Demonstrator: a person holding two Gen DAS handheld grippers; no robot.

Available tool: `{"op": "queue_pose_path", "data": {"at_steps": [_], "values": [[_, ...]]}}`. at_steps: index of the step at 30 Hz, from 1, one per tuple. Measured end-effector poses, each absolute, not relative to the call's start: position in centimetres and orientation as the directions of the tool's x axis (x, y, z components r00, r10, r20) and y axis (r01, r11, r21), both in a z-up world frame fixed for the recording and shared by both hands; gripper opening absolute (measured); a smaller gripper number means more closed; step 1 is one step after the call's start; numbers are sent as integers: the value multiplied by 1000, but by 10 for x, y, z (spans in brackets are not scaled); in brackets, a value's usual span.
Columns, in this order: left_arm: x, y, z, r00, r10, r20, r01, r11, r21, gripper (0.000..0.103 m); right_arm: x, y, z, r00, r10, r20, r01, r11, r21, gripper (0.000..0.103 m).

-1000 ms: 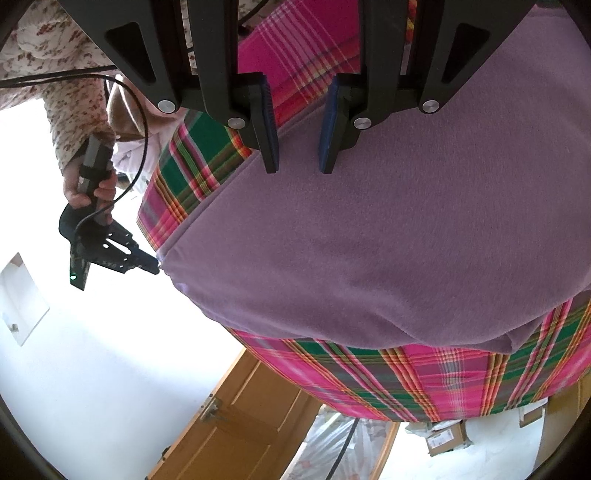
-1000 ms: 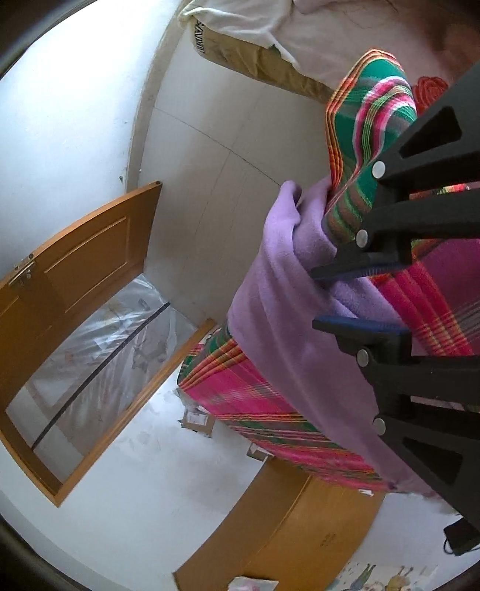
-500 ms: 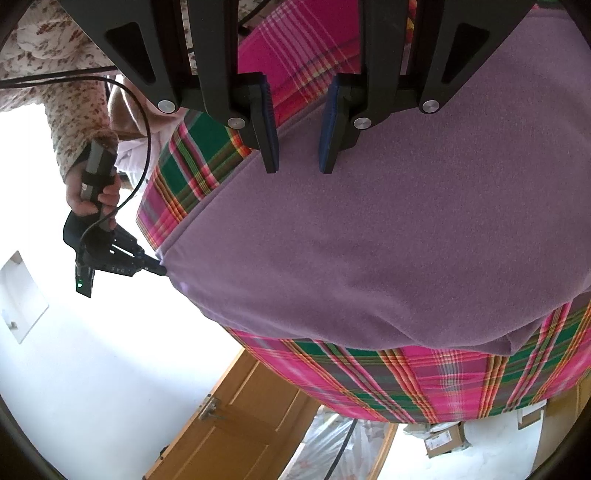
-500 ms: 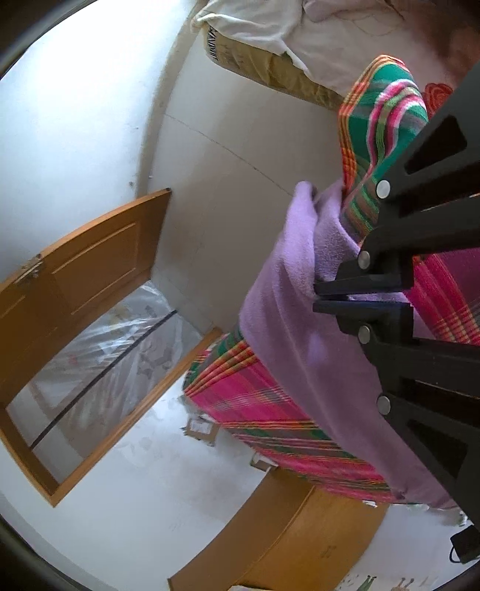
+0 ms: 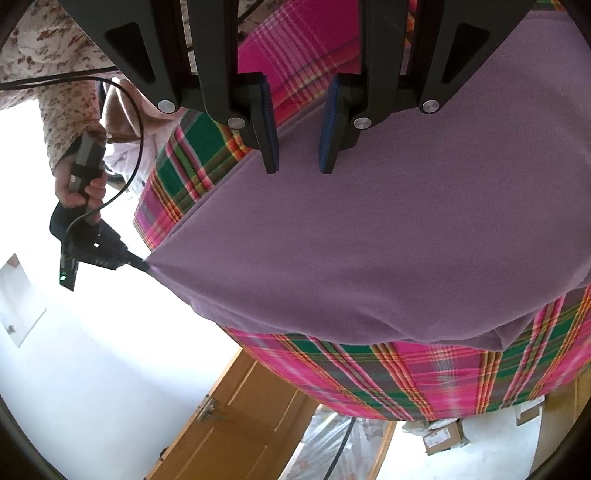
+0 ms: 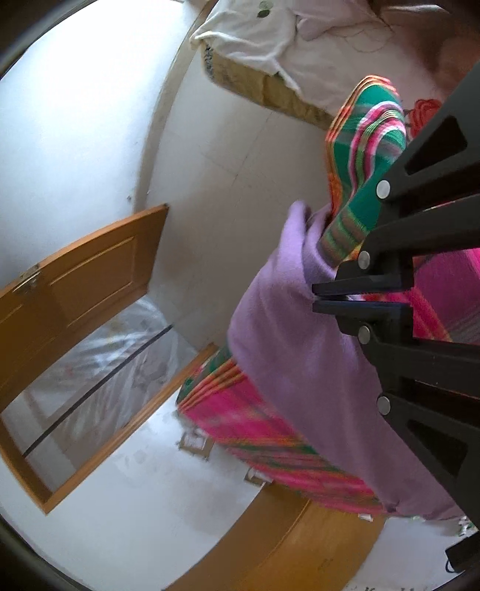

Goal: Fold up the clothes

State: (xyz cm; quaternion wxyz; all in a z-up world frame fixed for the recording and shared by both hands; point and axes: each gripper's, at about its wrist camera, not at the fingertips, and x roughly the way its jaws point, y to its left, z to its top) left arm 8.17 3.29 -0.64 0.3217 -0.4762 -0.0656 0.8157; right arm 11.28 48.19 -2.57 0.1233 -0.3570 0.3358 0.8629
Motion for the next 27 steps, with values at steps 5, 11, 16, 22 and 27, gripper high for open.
{"op": "queue_pose_path", "data": {"at_steps": [5,11,16,22,27], "values": [[84,26,-7,-347,588,-731,-453,-787,-418,23,117,479,-17,-680,96,-727,-518,-765,383,6],[82,19,-7,-368,576,-730,-431,-801,-415,23,118,447,8,-763,154,-627,-422,-854,304,7],[77,-3,-5,-412,546,-729,-373,-831,-412,23,86,382,2,-763,-102,-639,-100,-957,272,7],[66,-36,-9,-460,500,-734,-281,-866,-414,23,60,346,-20,-669,-183,-720,-14,-966,259,7],[54,-66,-10,-491,464,-737,-210,-884,-417,23,48,322,-9,-676,-214,-705,62,-970,236,7]]}}
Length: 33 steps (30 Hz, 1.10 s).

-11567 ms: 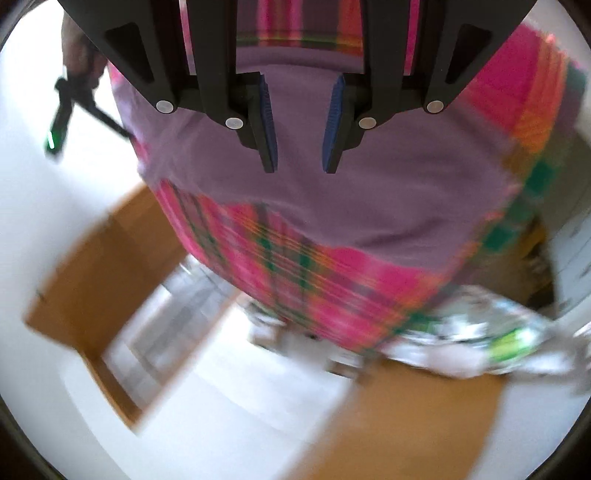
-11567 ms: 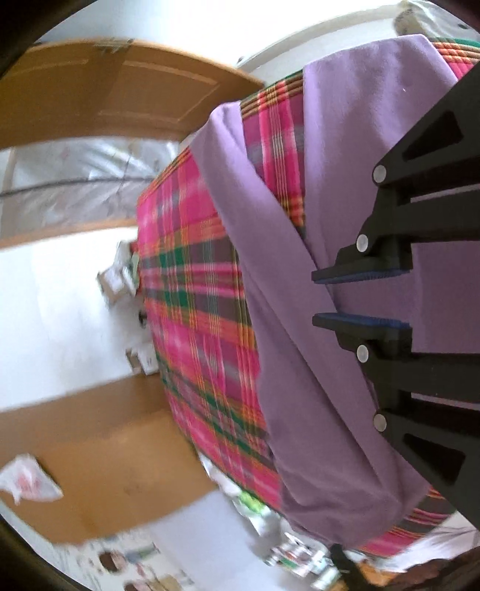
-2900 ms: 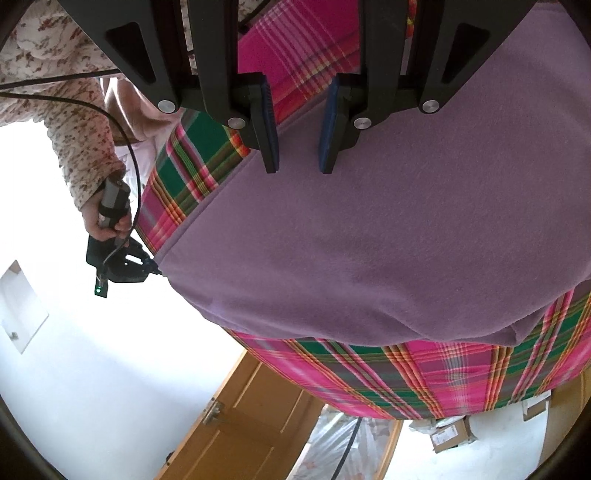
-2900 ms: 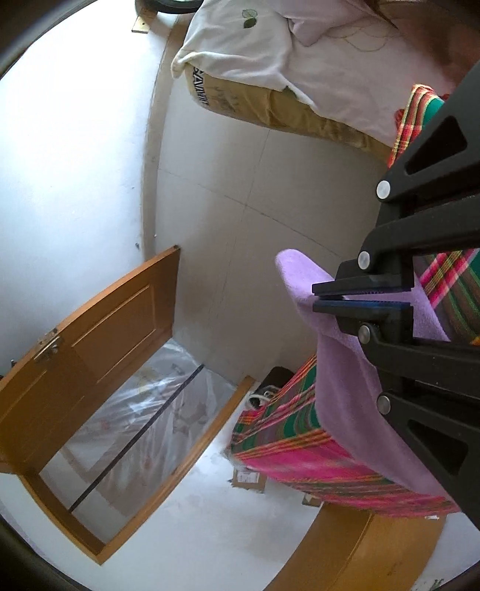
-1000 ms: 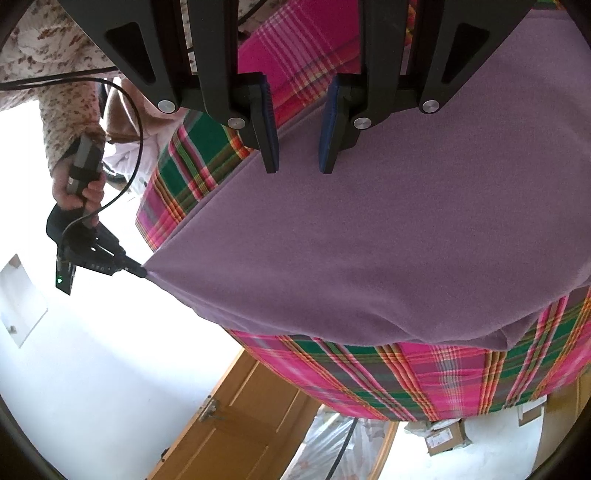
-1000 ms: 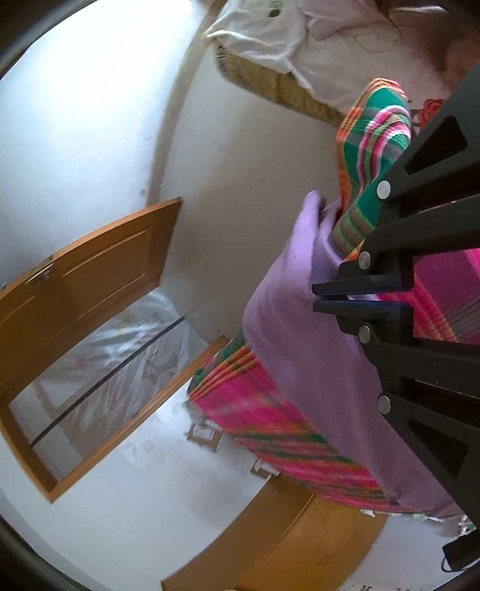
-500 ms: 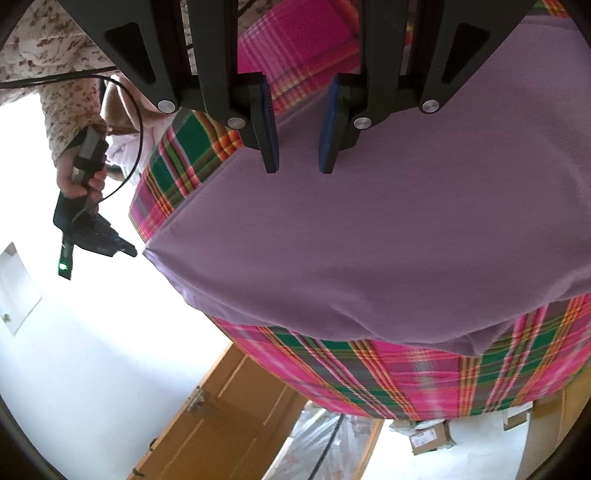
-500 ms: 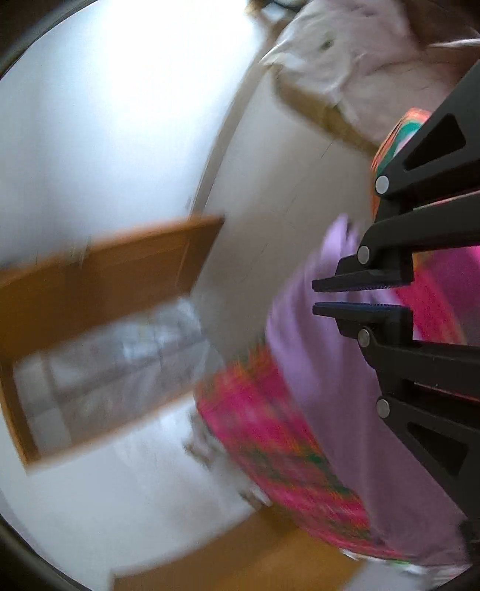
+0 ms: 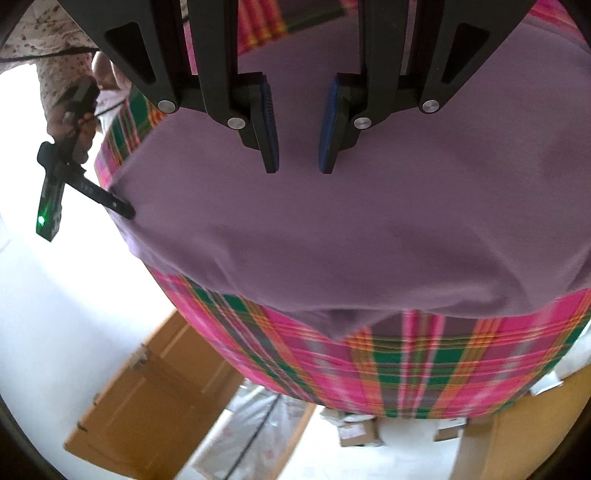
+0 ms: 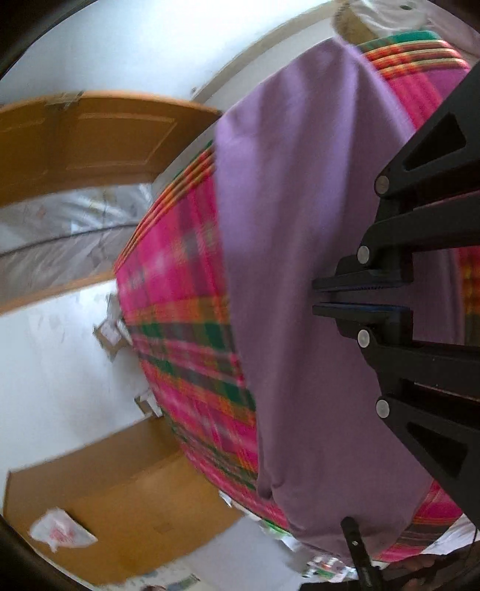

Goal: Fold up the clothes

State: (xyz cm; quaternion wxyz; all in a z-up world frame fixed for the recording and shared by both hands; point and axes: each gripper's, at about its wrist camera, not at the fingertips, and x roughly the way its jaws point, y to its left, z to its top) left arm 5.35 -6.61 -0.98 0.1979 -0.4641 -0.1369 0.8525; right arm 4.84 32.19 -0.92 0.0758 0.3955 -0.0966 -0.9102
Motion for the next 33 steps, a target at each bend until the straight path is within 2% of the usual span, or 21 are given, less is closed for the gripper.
{"op": "queue_pose_path", "data": {"at_steps": [10,15,17,25,33], "values": [[33,-126,-10,-546,384,-744,-55,-903,-426,23,-6,228,15,-605,-419,-677,313,-907,281,7],[29,-162,-13,-560,391,-731,35,-870,-492,23,-36,191,15,-511,-505,-696,403,-856,325,15],[28,-167,-12,-559,393,-730,44,-866,-499,23,-47,181,9,-471,-532,-703,416,-837,355,20],[22,-167,-9,-542,395,-741,31,-872,-488,23,-56,156,-16,-281,-616,-736,452,-762,465,23],[20,-169,-9,-535,411,-738,22,-867,-499,23,-31,155,-19,-229,-643,-731,472,-730,494,23]]}}
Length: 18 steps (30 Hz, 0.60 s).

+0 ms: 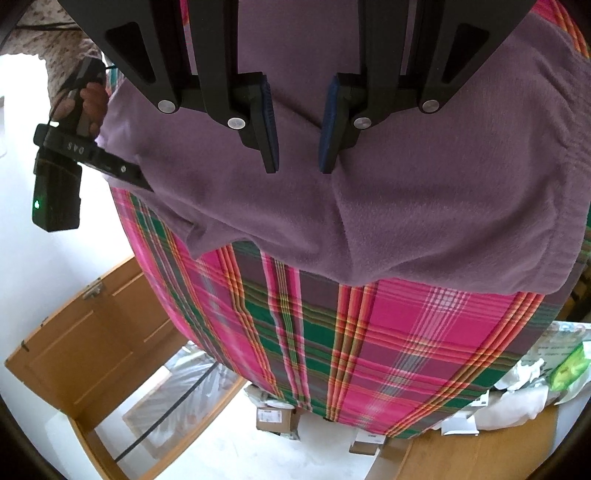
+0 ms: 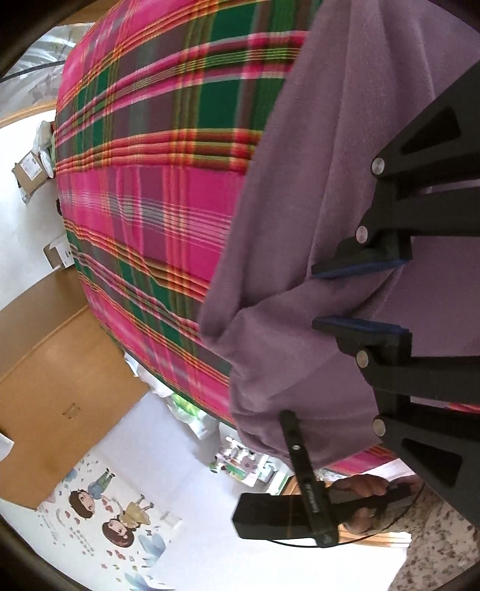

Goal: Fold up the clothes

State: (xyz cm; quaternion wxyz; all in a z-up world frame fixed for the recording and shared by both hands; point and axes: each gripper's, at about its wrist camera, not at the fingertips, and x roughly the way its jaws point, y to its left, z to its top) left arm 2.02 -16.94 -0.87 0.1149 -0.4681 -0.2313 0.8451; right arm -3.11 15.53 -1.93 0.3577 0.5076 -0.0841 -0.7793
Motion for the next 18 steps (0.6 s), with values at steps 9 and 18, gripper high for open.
{"op": "queue_pose_path", "data": {"at_steps": [9,18], "values": [[22,-169,-8,-534,420,-734,10,-865,-502,23,-36,152,-6,-273,-654,-705,495,-724,480,23],[21,-160,3,-557,439,-705,-51,-865,-499,23,-67,111,-11,-200,-675,-710,554,-676,486,32]]}}
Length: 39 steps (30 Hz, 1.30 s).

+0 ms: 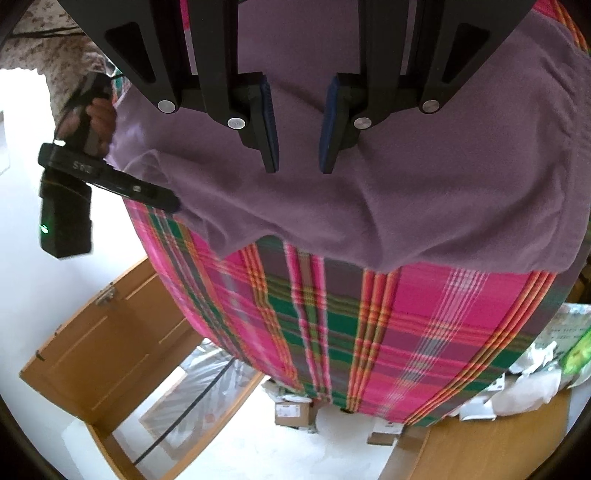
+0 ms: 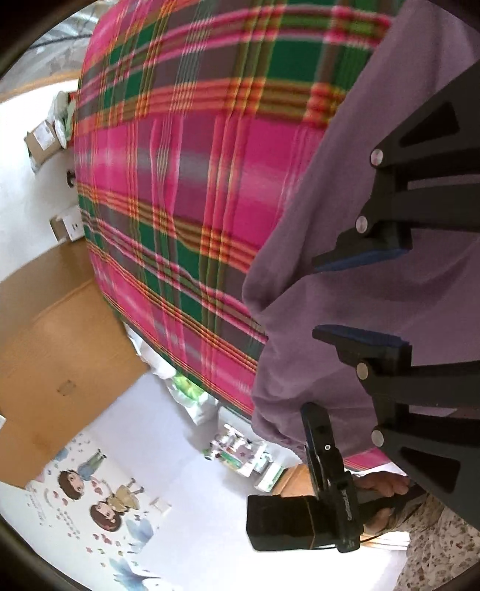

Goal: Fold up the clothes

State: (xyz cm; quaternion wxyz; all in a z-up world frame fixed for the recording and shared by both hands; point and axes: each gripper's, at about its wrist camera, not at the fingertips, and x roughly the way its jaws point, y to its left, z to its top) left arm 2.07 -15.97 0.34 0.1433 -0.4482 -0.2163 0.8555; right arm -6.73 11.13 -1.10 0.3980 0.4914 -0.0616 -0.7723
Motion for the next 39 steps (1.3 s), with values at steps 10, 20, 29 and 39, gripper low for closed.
{"op": "queue_pose_path", "data": {"at_steps": [10,20,29,39], "values": [[3,-144,10,-547,462,-698,-104,-865,-491,23,-73,101,-20,-139,-672,-728,560,-660,502,26],[-13,-142,13,-537,472,-699,-128,-865,-486,23,-80,97,6,-199,-688,-698,617,-641,456,3],[-47,-130,13,-516,497,-698,-170,-858,-485,24,-110,88,2,-241,-660,-711,584,-684,437,3],[-86,-120,4,-459,534,-710,-149,-834,-531,31,-116,114,9,-314,-632,-709,523,-738,426,5]]}}
